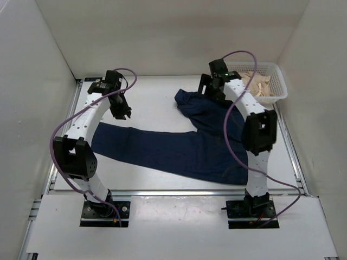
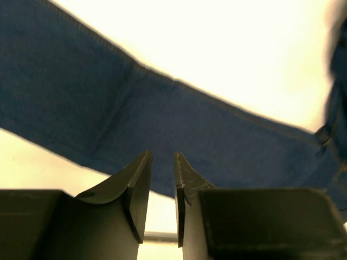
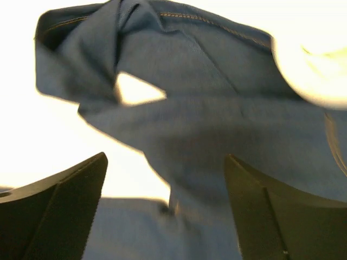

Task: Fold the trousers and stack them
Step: Flatten the trousers out

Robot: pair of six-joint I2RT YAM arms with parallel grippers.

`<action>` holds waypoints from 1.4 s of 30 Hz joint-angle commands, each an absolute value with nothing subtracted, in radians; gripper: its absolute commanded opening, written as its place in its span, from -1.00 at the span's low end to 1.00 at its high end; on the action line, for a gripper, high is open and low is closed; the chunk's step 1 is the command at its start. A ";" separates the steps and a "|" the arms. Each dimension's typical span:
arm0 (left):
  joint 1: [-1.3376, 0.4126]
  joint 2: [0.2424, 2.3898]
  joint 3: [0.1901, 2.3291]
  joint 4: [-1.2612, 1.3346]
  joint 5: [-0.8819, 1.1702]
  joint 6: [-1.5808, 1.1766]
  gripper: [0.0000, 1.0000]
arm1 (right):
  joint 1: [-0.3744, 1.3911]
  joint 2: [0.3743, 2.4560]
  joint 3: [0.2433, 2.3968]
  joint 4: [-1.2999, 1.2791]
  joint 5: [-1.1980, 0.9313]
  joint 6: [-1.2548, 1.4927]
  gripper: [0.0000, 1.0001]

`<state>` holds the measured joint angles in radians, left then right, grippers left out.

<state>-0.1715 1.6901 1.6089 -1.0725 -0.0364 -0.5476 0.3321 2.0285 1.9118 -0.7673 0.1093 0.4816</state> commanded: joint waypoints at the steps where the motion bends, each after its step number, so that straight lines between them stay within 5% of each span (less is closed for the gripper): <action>1: -0.184 1.611 1.585 -1.132 -0.043 -0.517 -0.30 | 0.336 2.207 2.060 -0.861 0.084 0.436 0.78; 4: -0.193 1.579 1.575 -1.143 -0.043 -0.494 -0.24 | 0.336 2.256 2.083 -0.842 0.014 0.445 0.54; 11: -0.230 1.592 1.607 -1.121 -0.025 -0.494 -0.19 | 0.368 2.097 1.740 -0.726 0.015 0.472 -0.96; 12: -0.241 1.620 1.618 -1.121 -0.015 -0.494 -0.19 | 0.380 2.038 1.696 -0.712 0.003 0.483 -1.00; 24: -0.416 1.755 1.753 -1.141 -0.044 -0.534 -0.13 | 0.678 1.593 1.047 -0.621 0.050 0.673 -1.00; 26: -0.426 1.796 1.753 -1.131 -0.044 -0.523 0.04 | 0.689 1.523 1.035 -0.641 0.087 0.686 -0.61; 27: -0.426 1.813 1.753 -1.121 -0.044 -0.512 0.07 | 0.689 1.502 1.035 -0.655 0.147 0.686 0.04; 28: -0.436 1.850 1.753 -1.121 -0.044 -0.512 0.26 | 0.689 1.464 1.070 -0.675 0.187 0.677 0.40; 30: -0.436 1.888 1.753 -1.111 -0.034 -0.486 0.45 | 0.667 1.436 1.121 -0.756 0.267 0.663 0.86; 31: -0.436 1.926 1.764 -1.111 -0.025 -0.486 0.66 | 0.655 1.416 1.170 -0.781 0.323 0.646 0.91; 35: -0.445 2.011 1.764 -1.082 0.003 -0.453 0.81 | 0.543 1.382 1.221 -0.848 0.377 0.618 0.96; 40: -0.445 2.085 1.782 -1.057 0.026 -0.443 0.83 | 0.212 1.405 1.175 -0.799 0.249 0.565 0.47; 42: -0.445 2.118 1.810 -1.057 0.044 -0.434 0.80 | 0.090 1.448 1.166 -0.764 0.123 0.565 0.42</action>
